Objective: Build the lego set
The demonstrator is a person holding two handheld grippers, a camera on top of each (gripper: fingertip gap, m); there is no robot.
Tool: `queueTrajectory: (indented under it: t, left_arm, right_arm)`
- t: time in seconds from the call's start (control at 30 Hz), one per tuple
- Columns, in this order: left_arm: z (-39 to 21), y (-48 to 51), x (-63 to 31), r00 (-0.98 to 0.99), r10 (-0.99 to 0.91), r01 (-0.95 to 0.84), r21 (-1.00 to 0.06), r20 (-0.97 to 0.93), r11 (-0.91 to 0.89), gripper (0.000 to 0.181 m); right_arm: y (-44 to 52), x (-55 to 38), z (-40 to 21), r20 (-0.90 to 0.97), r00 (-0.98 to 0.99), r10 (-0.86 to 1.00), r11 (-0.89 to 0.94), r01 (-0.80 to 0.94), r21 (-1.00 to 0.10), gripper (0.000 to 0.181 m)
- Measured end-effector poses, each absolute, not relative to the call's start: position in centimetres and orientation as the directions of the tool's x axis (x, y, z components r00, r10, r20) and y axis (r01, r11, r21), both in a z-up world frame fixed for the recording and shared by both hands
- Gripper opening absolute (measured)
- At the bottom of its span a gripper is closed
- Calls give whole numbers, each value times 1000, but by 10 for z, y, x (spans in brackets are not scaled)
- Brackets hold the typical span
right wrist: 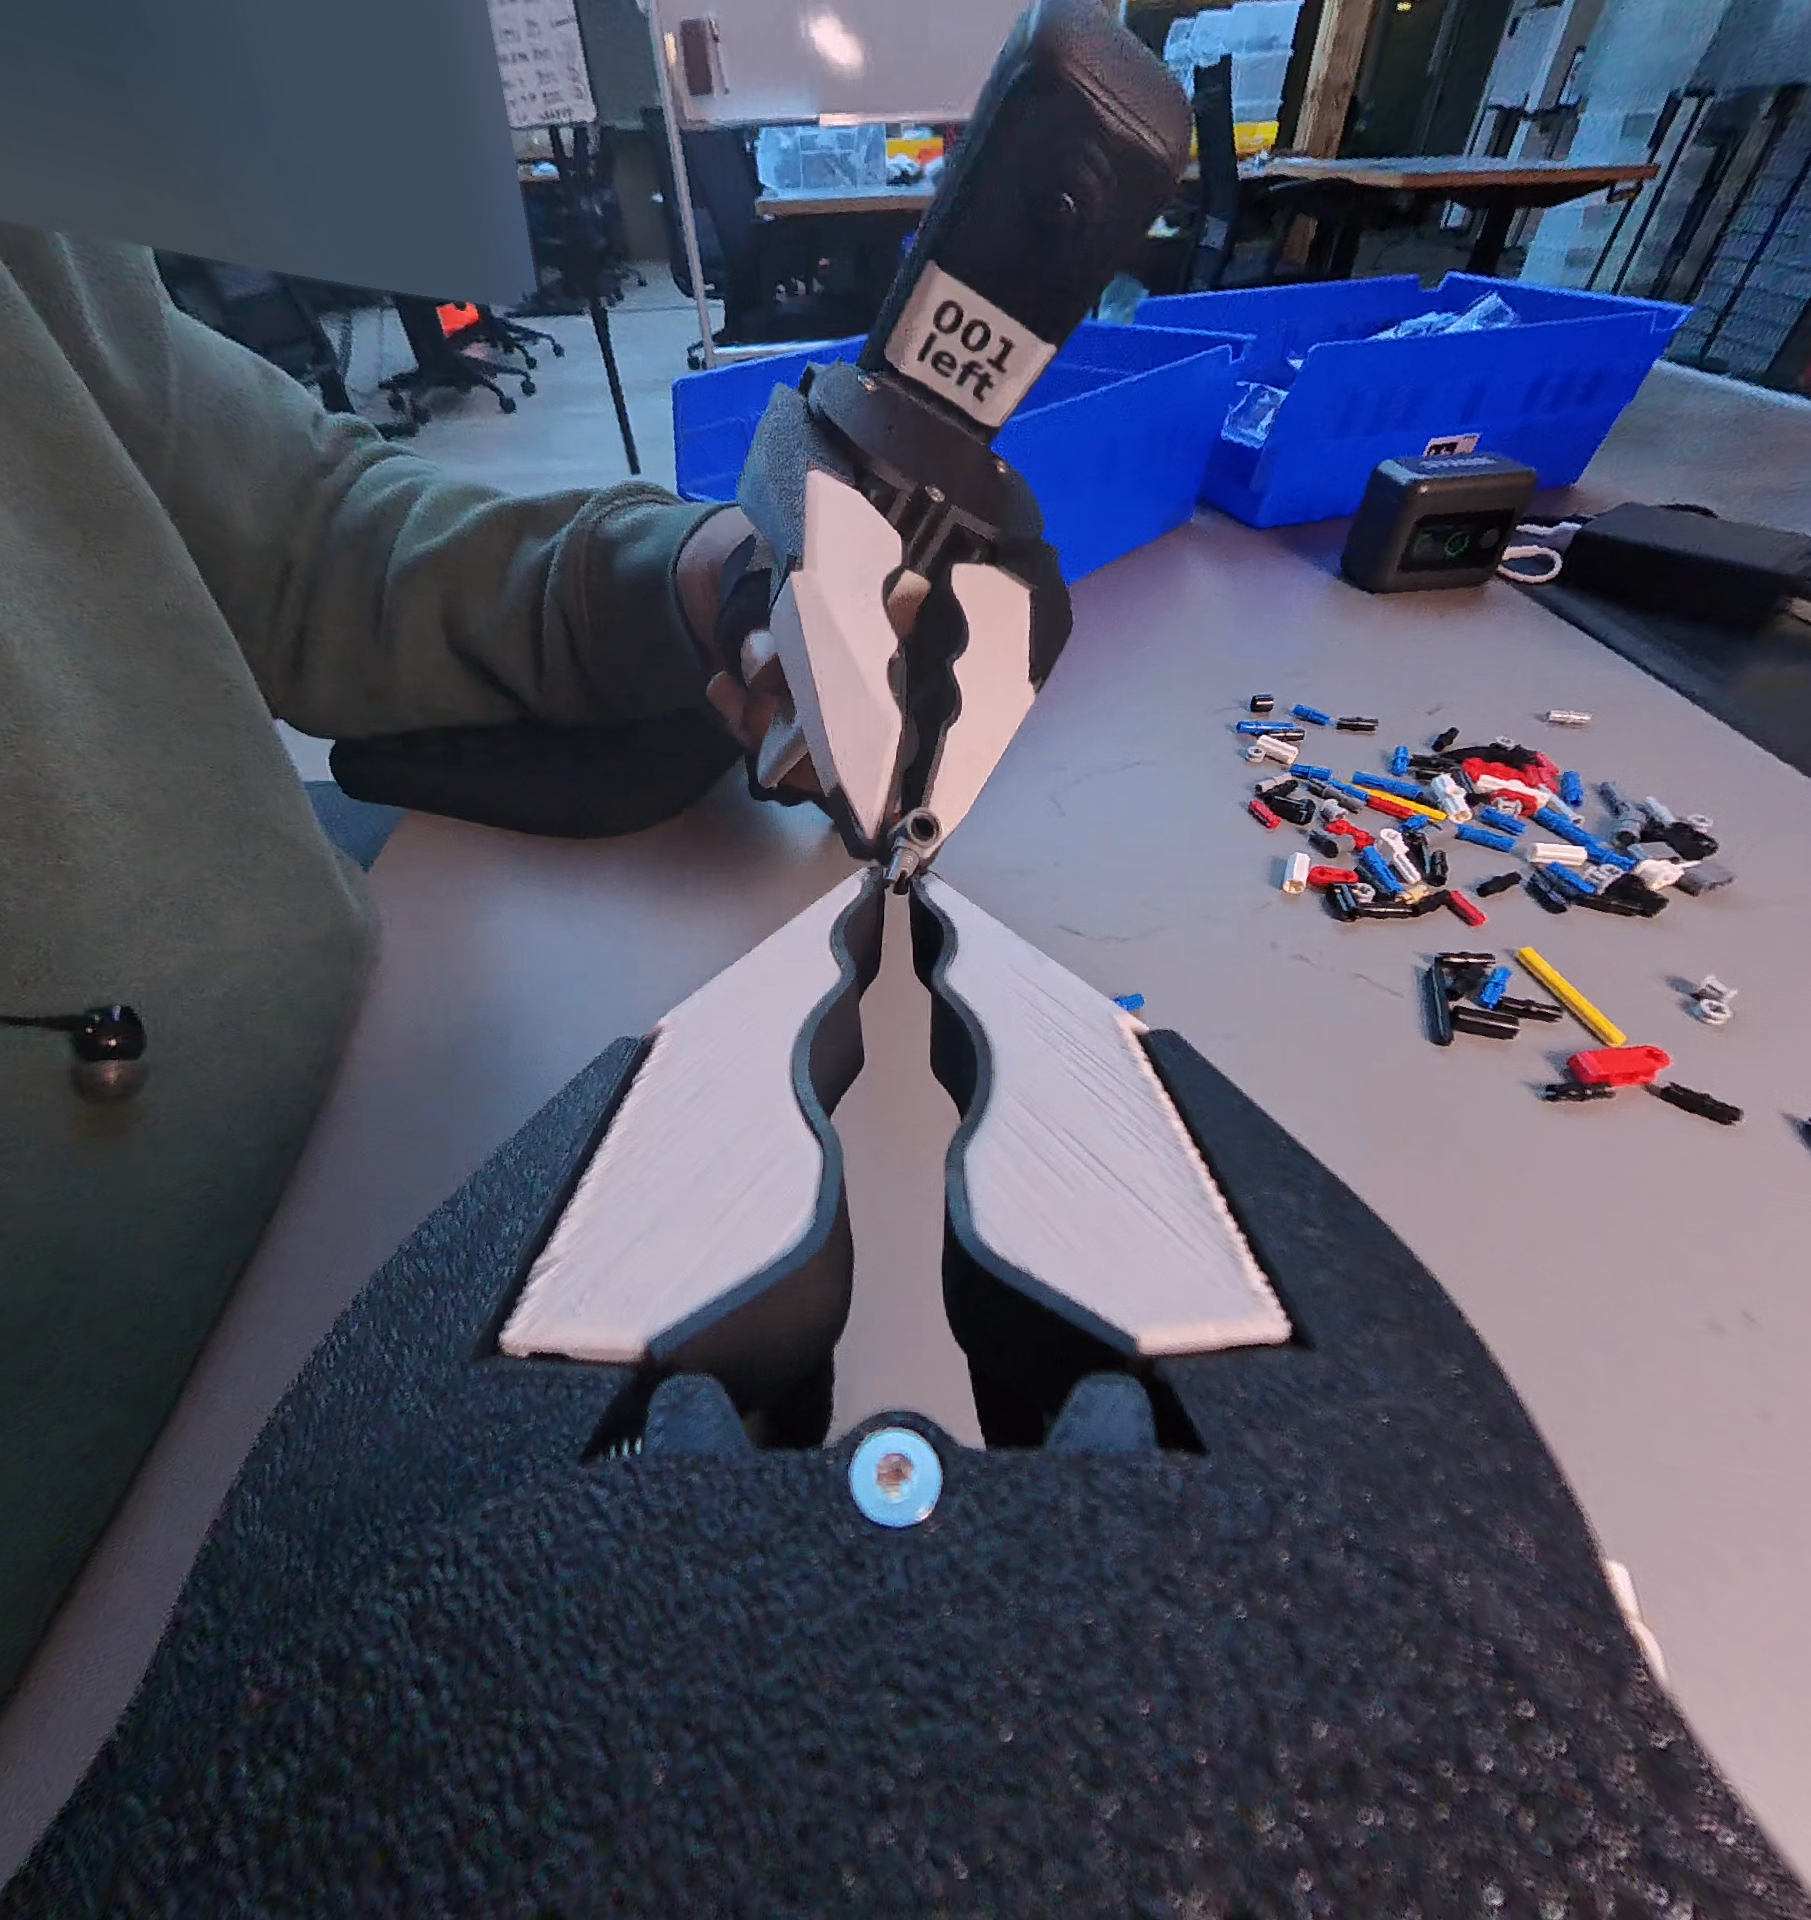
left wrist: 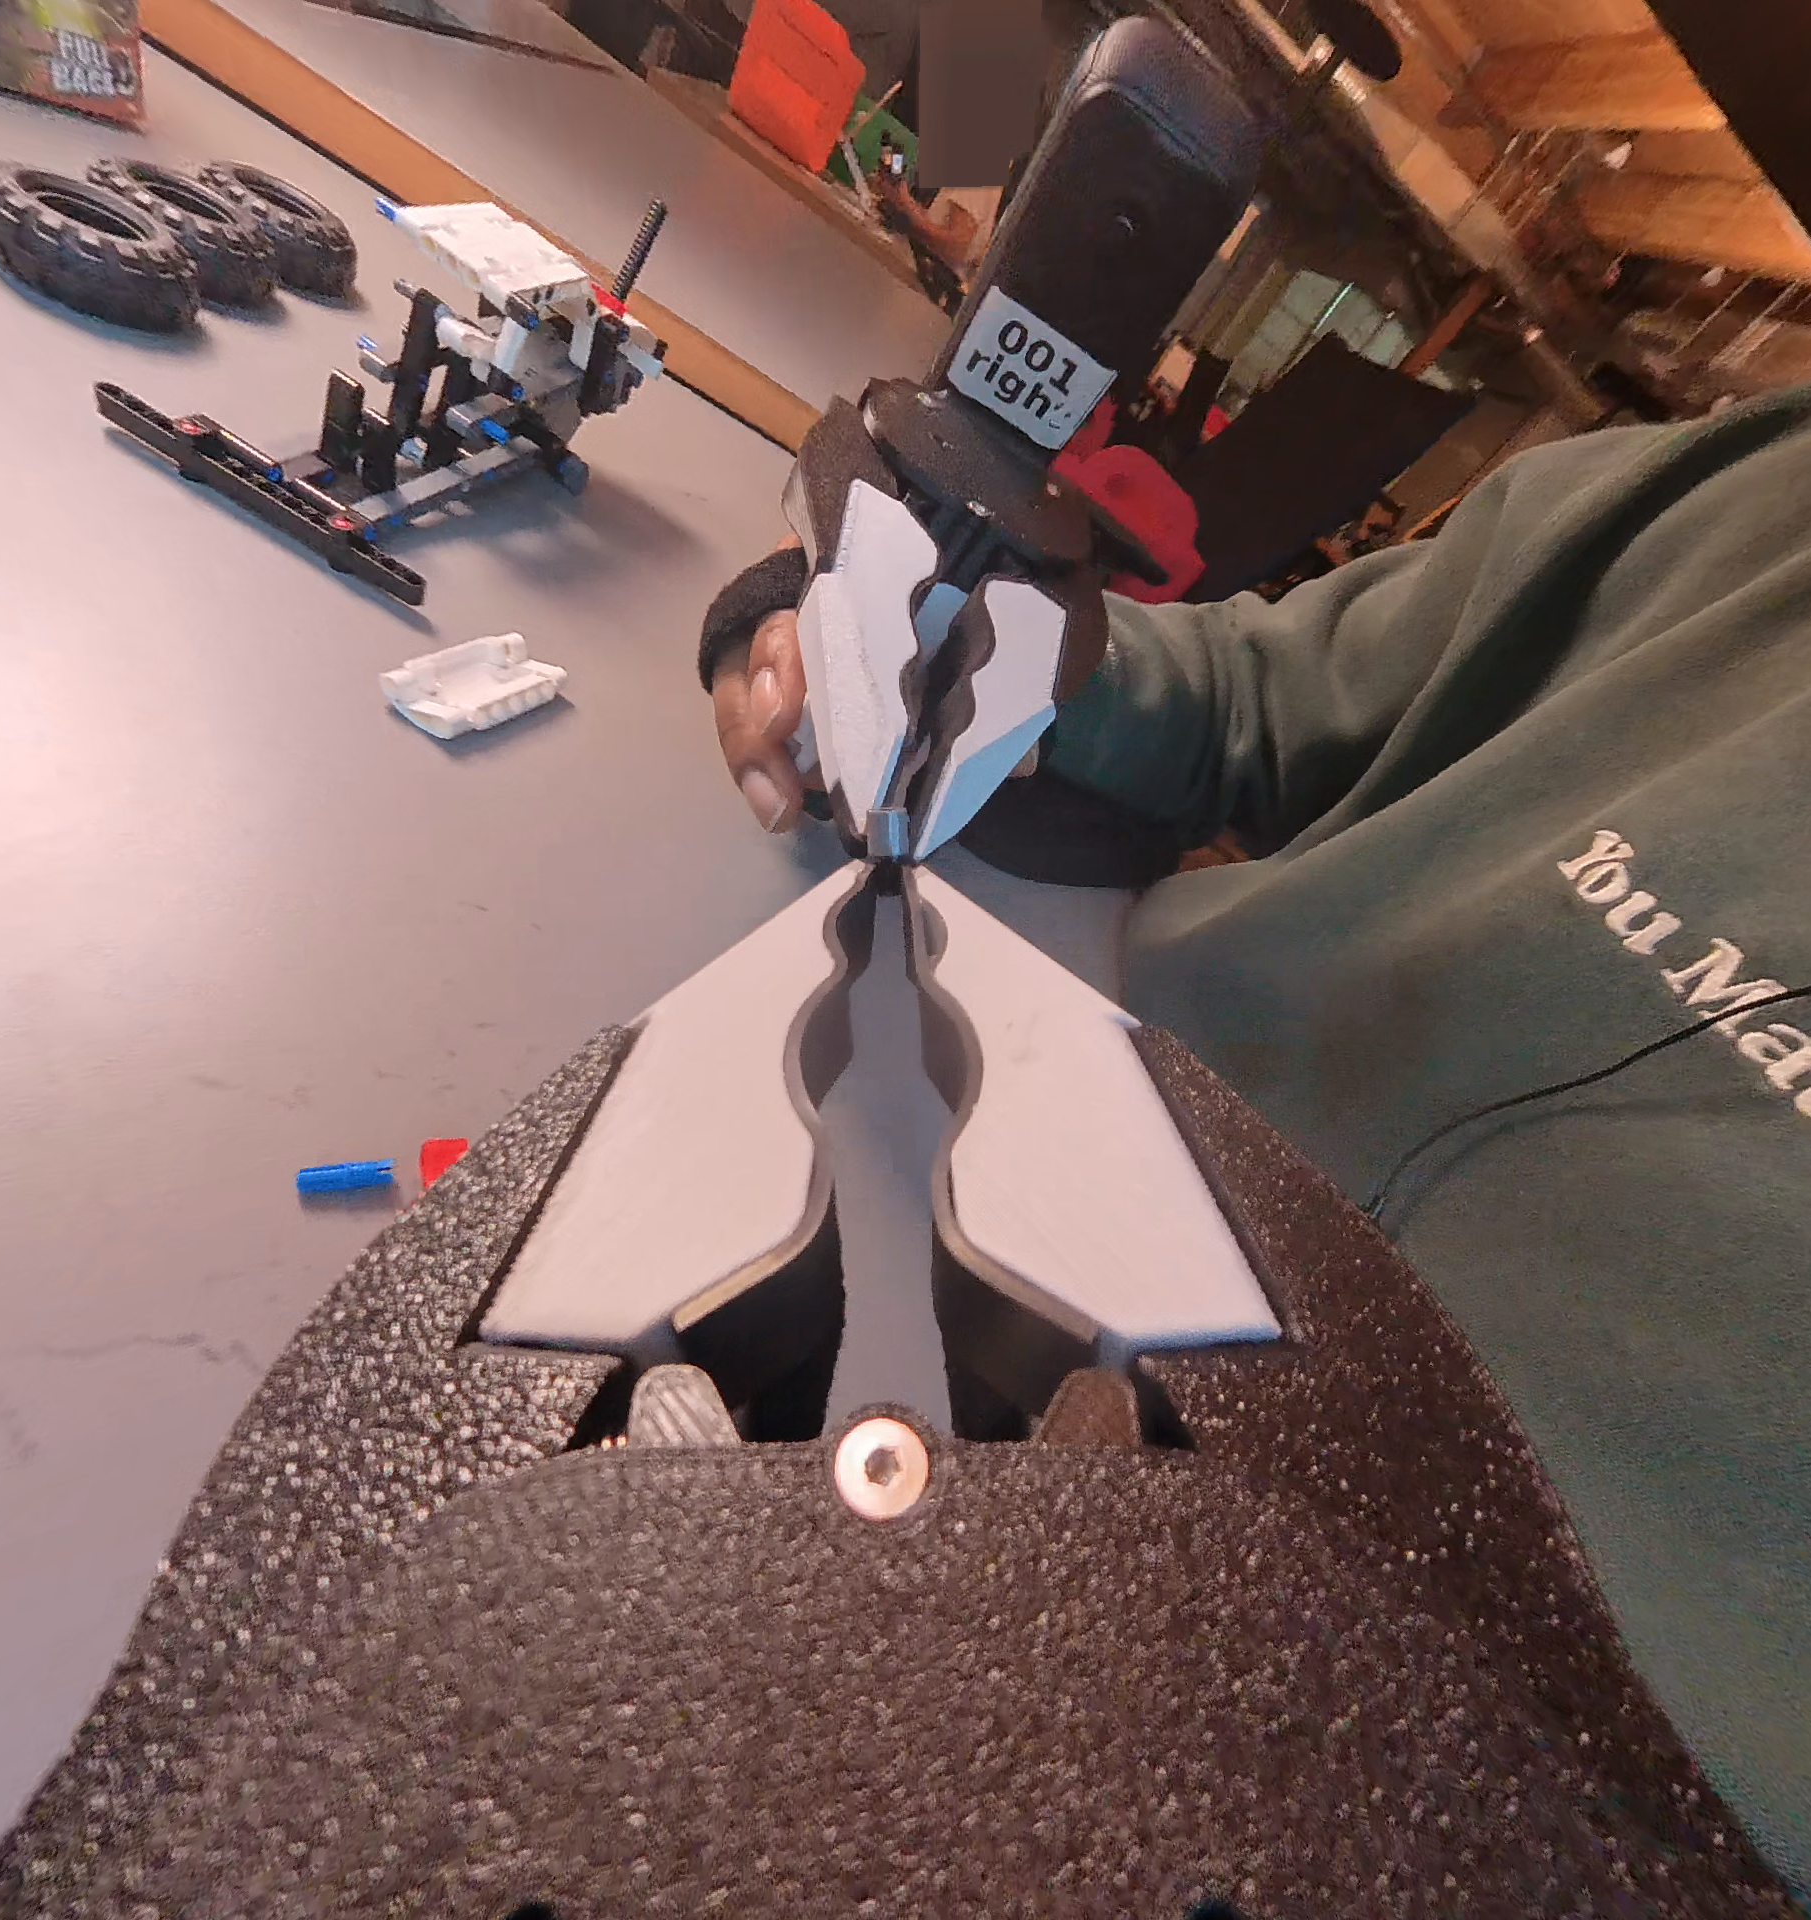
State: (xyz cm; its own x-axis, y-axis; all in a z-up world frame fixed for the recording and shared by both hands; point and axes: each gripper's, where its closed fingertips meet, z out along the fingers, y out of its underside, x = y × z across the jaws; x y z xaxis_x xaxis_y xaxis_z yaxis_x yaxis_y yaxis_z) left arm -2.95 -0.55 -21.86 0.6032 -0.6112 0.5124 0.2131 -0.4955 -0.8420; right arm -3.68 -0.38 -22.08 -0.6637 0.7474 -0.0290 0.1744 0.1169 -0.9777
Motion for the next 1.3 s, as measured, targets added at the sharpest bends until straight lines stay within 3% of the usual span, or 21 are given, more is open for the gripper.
queueTrajectory:
  t: [0.3,0.67,0.93,1.1,1.2,1.3]
  left_arm:
    - [-223,0,-34,683,-582,164,-869,441,-466,4]
    - [-208,8,-44,809,-546,61,-955,218,-290,7]
    - [-206,10,-47,841,-518,20,-965,159,-263,6]
    - [-223,9,-50,828,-512,27,-927,230,-373,4]
    - [-256,2,-45,790,-523,-17,-842,319,-539,4]
    - [-295,-8,-39,772,-531,-144,-718,348,-681,4]
  right_arm:
    - [1,-43,-222,-137,-626,768,28,247,-969,4]
    - [6,-52,-205,-487,-572,660,-342,349,-873,4]
    - [7,-54,-204,-574,-558,599,-427,384,-819,3]
    - [6,-55,-219,-507,-542,670,-312,414,-855,9]
    - [12,-51,-232,-273,-563,780,-56,372,-927,20]
    - [19,-46,-248,-25,-579,815,212,339,-917,30]
